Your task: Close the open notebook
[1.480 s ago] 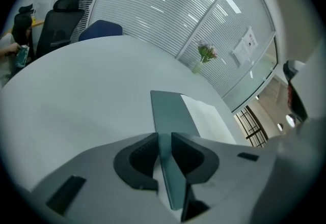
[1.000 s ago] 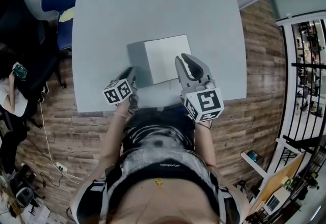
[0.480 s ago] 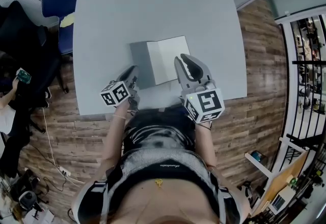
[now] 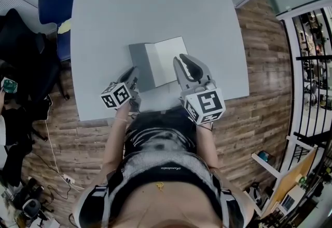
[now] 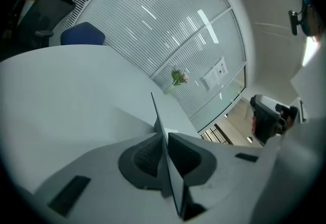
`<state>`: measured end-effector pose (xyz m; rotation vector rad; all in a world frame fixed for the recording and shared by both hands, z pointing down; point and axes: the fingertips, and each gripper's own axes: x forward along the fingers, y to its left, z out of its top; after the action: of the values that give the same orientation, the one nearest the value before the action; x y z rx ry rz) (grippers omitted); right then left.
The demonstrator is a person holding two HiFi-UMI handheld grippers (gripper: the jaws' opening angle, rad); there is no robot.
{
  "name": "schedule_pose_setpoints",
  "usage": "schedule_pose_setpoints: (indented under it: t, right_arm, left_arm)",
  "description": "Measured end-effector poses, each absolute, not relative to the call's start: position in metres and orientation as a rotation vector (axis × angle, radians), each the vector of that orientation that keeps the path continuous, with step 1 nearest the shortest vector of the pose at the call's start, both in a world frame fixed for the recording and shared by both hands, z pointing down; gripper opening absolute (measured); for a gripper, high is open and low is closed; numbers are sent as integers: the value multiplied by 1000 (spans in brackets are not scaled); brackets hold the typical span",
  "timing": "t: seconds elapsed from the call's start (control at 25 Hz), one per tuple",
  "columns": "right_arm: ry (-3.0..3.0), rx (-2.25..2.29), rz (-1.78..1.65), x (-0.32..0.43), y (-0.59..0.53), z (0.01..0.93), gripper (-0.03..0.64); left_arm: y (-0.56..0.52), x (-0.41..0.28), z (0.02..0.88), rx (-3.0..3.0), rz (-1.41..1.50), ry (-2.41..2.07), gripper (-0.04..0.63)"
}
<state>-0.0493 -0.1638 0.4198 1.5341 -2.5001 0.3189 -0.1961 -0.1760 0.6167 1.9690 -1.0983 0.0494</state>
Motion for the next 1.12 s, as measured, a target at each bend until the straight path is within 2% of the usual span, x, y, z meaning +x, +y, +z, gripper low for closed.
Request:
schedule_pose_setpoints:
  t: [1.12]
  right_arm:
    - [-2637,1364,301,-3,-182,398,65]
  left_arm:
    - [-185,-155,589,1953,82,-1235,21]
